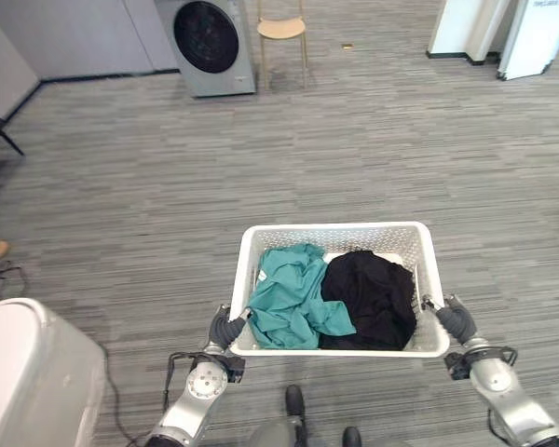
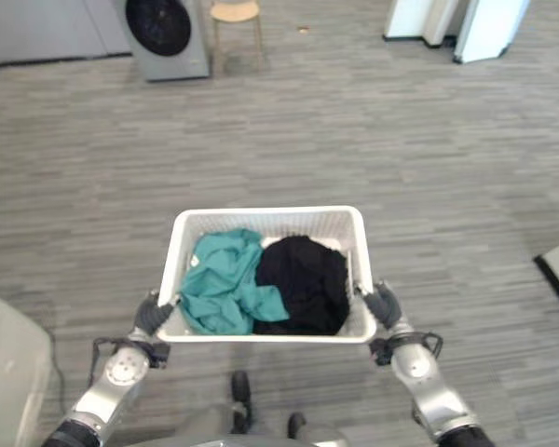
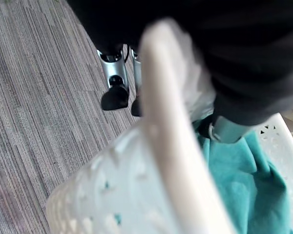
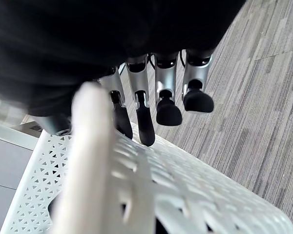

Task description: Grab the laundry basket,head to the washer,open it,put in the laundry and shut it.

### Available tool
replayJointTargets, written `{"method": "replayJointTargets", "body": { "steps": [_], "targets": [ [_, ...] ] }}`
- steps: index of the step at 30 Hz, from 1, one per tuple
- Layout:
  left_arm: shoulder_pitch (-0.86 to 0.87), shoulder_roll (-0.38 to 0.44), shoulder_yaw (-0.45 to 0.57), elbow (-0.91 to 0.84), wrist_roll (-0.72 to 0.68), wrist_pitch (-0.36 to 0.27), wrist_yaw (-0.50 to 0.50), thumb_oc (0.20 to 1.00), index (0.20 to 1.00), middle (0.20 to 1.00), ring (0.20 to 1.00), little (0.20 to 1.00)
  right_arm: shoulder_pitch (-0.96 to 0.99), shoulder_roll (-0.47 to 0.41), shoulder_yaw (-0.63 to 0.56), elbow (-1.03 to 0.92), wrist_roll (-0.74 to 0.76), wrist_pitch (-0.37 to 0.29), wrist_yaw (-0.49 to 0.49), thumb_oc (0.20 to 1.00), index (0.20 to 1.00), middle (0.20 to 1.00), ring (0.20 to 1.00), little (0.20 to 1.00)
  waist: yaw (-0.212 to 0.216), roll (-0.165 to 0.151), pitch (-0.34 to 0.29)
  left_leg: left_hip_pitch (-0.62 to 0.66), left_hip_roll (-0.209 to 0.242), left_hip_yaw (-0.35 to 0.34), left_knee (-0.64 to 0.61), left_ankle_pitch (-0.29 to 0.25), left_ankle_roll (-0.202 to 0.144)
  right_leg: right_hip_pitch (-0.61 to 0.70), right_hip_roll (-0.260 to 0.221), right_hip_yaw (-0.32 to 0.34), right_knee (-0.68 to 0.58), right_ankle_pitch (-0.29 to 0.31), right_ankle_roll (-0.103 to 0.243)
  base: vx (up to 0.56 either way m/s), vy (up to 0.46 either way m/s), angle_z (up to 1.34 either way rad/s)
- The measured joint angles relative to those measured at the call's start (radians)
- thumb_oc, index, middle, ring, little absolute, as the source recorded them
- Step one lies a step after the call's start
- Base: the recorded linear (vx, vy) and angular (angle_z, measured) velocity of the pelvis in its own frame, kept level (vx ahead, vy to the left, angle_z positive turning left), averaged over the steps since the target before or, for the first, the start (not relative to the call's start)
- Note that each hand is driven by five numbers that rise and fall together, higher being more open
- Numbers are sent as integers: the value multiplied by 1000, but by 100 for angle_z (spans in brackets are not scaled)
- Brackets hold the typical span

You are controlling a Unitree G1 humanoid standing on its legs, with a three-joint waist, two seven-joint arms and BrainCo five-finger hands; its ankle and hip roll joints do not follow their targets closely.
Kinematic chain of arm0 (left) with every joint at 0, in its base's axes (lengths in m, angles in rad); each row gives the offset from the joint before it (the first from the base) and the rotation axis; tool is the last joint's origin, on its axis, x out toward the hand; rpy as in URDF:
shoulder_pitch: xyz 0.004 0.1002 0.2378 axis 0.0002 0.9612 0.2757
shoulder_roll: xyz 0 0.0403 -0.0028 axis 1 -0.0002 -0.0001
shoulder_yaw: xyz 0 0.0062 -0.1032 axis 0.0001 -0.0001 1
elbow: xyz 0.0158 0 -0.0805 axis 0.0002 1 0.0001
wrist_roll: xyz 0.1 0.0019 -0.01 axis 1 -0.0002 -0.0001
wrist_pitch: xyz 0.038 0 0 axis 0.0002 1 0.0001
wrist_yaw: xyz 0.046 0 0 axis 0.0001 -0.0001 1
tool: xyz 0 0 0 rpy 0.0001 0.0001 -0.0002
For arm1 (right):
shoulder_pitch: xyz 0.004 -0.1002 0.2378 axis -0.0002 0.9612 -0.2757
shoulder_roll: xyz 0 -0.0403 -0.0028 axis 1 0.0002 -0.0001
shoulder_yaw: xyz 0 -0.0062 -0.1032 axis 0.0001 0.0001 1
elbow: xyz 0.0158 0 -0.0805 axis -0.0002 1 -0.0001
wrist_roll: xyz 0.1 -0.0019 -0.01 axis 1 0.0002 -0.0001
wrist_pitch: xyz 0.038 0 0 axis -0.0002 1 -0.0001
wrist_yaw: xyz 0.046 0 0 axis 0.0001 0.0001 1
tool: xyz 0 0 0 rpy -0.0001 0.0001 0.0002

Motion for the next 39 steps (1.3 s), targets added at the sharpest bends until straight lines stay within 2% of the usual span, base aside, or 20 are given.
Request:
{"method": "replayJointTargets", "body": {
  "steps": [4, 5, 7, 11, 14, 18, 19, 20, 22, 24, 27, 28, 29, 31, 33, 34, 35, 37, 38, 39],
  "targets": [
    [41, 46, 24, -10, 0, 0, -3, 200, 200, 200, 200, 200, 1, 37, 28, 11, -1, 2, 27, 200, 200, 200, 200, 200, 46, -6, 6, 77, -19, 70, -35, -44, 32, -120, -35, 61, 316, -107, 61, 130, 59, -55],
    [37, 57, 25, -15, 0, 0, -4, 200, 200, 200, 200, 200, 7, 35, 35, 10, 0, 2, 27, 200, 200, 200, 200, 200, 35, -13, 8, 90, -21, 80, -39, -69, 25, -148, -40, 63, 362, -113, 56, 160, 34, -13],
    [41, 72, 33, -30, 0, 0, -7, 200, 200, 200, 200, 200, -5, 43, 36, 10, 0, 2, 31, 200, 200, 200, 200, 200, 66, -24, 16, 98, -21, 119, -41, -69, 27, -221, -55, 54, 432, -114, 57, 118, -3, -44],
    [37, 67, 43, -30, -1, -1, -8, 200, 200, 200, 200, 200, -30, 33, 39, 9, 0, 2, 34, 200, 200, 200, 200, 200, 63, -41, 26, 111, -8, 142, -56, -112, 27, -402, -66, -12, 338, -91, 74, 258, -42, -31],
    [15, 53, 43, -24, 0, 0, -11, 200, 200, 200, 200, 200, -25, 30, 35, 9, 2, 2, 34, 200, 200, 200, 200, 200, 47, -45, 36, 117, -4, 123, -53, -131, 18, -483, -74, -54, 211, -5, 82, 274, -81, 9],
    [14, 36, 40, -19, 1, 1, -11, 200, 200, 200, 200, 200, -16, 36, 8, 16, 6, 3, 36, 200, 200, 200, 200, 200, 5, -47, 46, 183, -8, 67, -48, -186, -18, -458, -113, -113, -17, 116, 92, 353, -164, 31],
    [14, 36, 40, -19, 1, 1, -11, 200, 200, 200, 200, 200, -16, 36, 8, 16, 6, 3, 36, 200, 200, 200, 200, 200, 5, -47, 46, 183, -8, 67, -48, -186, -18, -458, -113, -113, -17, 116, 92, 254, -140, 60],
    [14, 28, 34, -18, 19, 2, -12, 200, 200, 200, 200, 200, -2, 32, -1, 19, 7, 2, 37, 200, 200, 200, 200, 200, 6, -44, 46, 237, 5, 30, -39, -228, -46, -400, -119, -119, -31, 191, 80, 408, -262, 57],
    [17, 10, 28, -19, 31, 2, -12, 200, 200, 200, 200, 200, 20, 28, -9, 20, 9, 1, 37, 200, 200, 200, 200, 200, 2, -2, 32, 270, 63, 2, -29, -240, -73, -364, -69, -122, -13, 248, 68, 413, -328, 76],
    [21, -6, 34, -8, 31, 3, -13, 200, 200, 200, 200, 200, 15, 21, -14, 30, 10, -4, 42, 200, 200, 200, 200, 200, 2, 14, 32, 266, 118, -24, 72, -254, -105, -316, -19, -128, 3, 247, 46, 287, -309, 56],
    [33, -7, 33, -8, 30, 2, -14, 200, 200, 200, 200, 200, 1, -6, -4, 10, 8, -8, 53, 200, 200, 200, 200, 200, 33, -1, 21, 136, 176, -28, 459, -217, -140, -223, 20, -136, -12, 217, -51, 260, -228, 12],
    [33, -17, 37, -8, 29, 1, -14, 200, 200, 200, 200, 200, -7, -16, 3, 10, 8, -8, 53, 200, 200, 200, 200, 200, 36, 2, 18, 102, 187, -39, 533, -217, -160, -206, 28, -135, -9, 204, -93, 244, -133, -1],
    [33, -21, 35, -9, 29, 1, -14, 200, 200, 200, 200, 200, -8, -17, 0, 11, 8, -8, 53, 200, 200, 200, 200, 200, 34, 8, 9, 65, 192, -41, 578, -230, -172, -190, 36, -135, -17, 198, -100, 251, -106, -1],
    [32, -20, 36, -22, 29, 1, -14, 200, 200, 200, 200, 200, -10, -17, -2, 9, 8, -8, 52, 200, 200, 200, 200, 200, 33, -6, 2, 21, 170, 7, 536, -248, -162, -156, 38, -117, -50, 196, -104, 252, -82, -6],
    [31, -22, 41, -23, 30, 1, -14, 200, 200, 200, 200, 200, -12, -17, -5, 9, 9, -8, 52, 200, 200, 200, 200, 200, 41, -33, 15, -15, 76, 11, 313, -282, -134, -70, 32, -61, -113, 194, -101, 287, -81, -34],
    [33, -21, 42, -23, 30, 1, -14, 200, 200, 200, 200, 200, -12, -16, -4, 9, 9, -8, 51, 200, 200, 200, 200, 200, 44, -33, 16, -59, 50, 17, 211, -258, -106, -47, 38, -70, -113, 182, -82, 718, -64, -44],
    [41, -18, 53, -12, 30, -1, -16, 200, 200, 200, 200, 200, -11, 15, 2, 42, 9, -8, 50, 200, 200, 200, 200, 200, 62, -42, 18, -207, 28, 96, 45, -116, -77, 26, 72, -65, -114, 75, -37, 637, -32, -27],
    [69, -10, 50, 4, 31, 0, -16, 200, 200, 200, 200, 200, -12, 30, 16, 77, 8, -9, 49, 200, 200, 200, 200, 200, 96, -41, 18, -270, 27, 94, 0, -84, -81, 83, 104, -31, -114, 20, -7, 538, 75, -58],
    [97, -10, 52, 12, 31, 9, -19, 200, 200, 200, 200, 200, -7, 30, 37, 92, 6, -7, 55, 200, 200, 200, 200, 200, 128, -43, 21, -294, 24, 103, 26, -70, -54, 147, 119, -19, -111, 11, -31, 520, 121, -89],
    [107, -10, 55, 11, 31, 10, -19, 200, 200, 200, 200, 200, -1, 30, 40, 91, 6, -7, 58, 200, 200, 200, 200, 200, 131, -44, 20, -285, 14, 124, 46, -71, -52, 176, 117, -29, -111, 3, -18, 523, 136, -98]
  ]
}}
